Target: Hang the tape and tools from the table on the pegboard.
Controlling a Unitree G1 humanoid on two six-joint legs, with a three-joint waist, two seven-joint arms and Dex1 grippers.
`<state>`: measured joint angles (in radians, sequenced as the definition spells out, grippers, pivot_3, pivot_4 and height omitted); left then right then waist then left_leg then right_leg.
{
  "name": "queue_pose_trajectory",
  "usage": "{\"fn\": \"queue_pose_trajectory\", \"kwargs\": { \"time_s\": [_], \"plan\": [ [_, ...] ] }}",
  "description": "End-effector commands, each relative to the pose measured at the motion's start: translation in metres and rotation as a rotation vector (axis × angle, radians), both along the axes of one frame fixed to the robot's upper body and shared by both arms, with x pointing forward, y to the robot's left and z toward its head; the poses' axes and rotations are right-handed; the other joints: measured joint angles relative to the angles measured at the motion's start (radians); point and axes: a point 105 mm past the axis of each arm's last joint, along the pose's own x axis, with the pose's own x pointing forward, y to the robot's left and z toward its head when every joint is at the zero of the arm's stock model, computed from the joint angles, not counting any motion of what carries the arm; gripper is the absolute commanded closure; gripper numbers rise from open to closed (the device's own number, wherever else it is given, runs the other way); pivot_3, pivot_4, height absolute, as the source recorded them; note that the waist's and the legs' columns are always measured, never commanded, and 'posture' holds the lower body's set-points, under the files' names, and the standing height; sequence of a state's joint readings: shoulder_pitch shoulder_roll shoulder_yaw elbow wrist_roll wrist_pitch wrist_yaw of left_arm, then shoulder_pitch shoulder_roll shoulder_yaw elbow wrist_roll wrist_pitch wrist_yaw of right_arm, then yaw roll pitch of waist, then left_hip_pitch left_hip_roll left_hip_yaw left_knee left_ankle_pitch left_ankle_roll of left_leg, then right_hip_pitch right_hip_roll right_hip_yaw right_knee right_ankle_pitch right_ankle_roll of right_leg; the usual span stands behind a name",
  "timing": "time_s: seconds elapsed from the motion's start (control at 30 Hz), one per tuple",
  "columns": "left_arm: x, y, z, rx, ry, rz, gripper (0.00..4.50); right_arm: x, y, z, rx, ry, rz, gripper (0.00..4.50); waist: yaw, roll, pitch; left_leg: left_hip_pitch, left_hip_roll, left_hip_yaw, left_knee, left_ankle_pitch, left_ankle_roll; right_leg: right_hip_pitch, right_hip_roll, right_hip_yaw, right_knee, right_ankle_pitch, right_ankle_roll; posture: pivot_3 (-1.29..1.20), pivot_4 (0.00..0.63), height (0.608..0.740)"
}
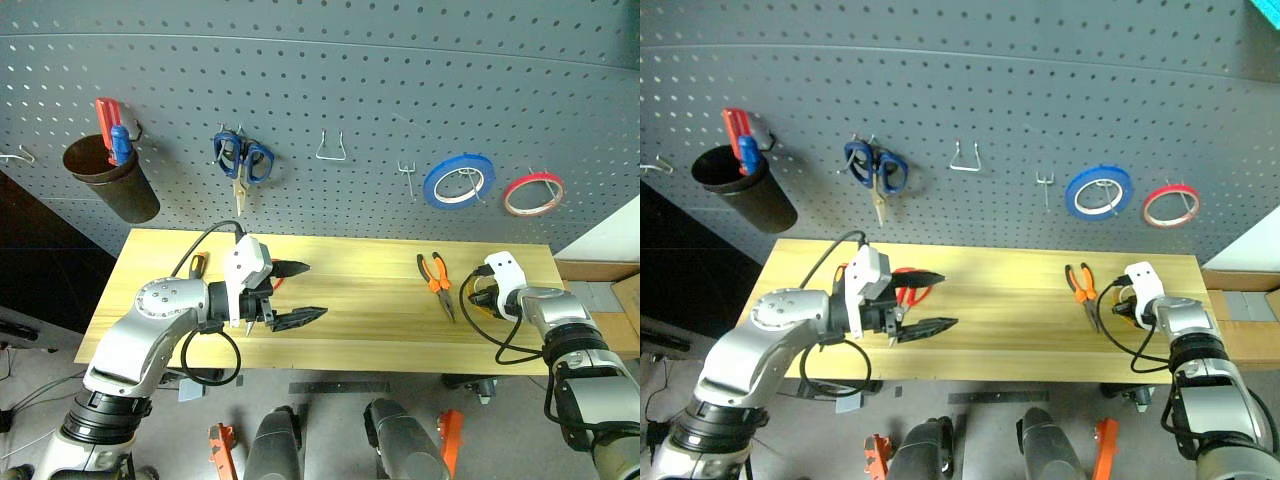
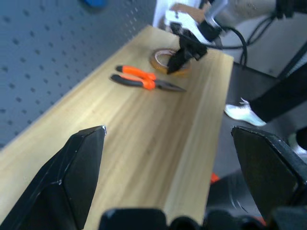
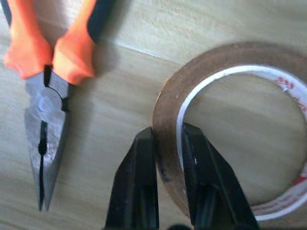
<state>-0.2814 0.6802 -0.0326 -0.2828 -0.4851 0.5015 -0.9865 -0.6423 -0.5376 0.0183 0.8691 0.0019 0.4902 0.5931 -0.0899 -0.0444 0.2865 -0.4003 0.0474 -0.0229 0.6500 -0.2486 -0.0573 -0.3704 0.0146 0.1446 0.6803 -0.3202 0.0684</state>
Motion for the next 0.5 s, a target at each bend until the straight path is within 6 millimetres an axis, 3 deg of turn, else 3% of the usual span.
{"fn": "queue_pose_trajectory", "kwargs": {
  "time_s": [0.03,0.13,0.3,0.37,0.5],
  "plan": [
    [0.002,0.001,0.019,-0.06,-0.053,0.029,0.0,-0.017,0.001,-0.023,-0.03,0.037,-0.011,4.37,0.001,-0.002,0.003,0.0,0.0,0.0,0.0,0.0,0.0,0.0,0.0,0.0,0.0,0.0,0.0,-0.03,0.349,0.74],
    [0.008,0.008,0.028,-0.111,-0.08,0.089,0.0,-0.018,-0.004,-0.002,-0.077,-0.076,0.001,4.37,0.006,0.0,0.017,0.0,0.0,-0.001,0.0,0.0,0.0,0.001,0.0,0.0,0.0,0.0,0.0,-0.04,0.366,0.74],
    [0.009,0.016,0.032,-0.133,-0.094,0.128,0.0,-0.025,0.01,0.076,-0.101,-0.343,0.034,4.37,0.013,0.021,0.048,-0.007,-0.001,-0.002,-0.001,0.0,-0.001,-0.007,-0.001,0.0,0.0,0.0,0.0,-0.06,0.388,0.74],
    [0.01,0.017,0.034,-0.139,-0.106,0.134,0.0,-0.034,0.023,0.099,-0.116,-0.423,0.056,4.37,0.013,0.027,0.056,-0.018,-0.001,-0.002,0.0,0.003,-0.005,-0.018,-0.002,0.0,0.002,0.0,0.0,-0.07,0.396,0.74],
    [0.012,0.015,0.034,-0.147,-0.126,0.144,0.0,-0.056,0.065,0.137,-0.138,-0.6,0.115,4.37,0.011,0.028,0.059,-0.021,0.0,-0.003,-0.003,0.004,-0.007,-0.021,-0.002,-0.002,0.001,0.0,0.0,-0.08,0.396,0.74]
  ]
}}
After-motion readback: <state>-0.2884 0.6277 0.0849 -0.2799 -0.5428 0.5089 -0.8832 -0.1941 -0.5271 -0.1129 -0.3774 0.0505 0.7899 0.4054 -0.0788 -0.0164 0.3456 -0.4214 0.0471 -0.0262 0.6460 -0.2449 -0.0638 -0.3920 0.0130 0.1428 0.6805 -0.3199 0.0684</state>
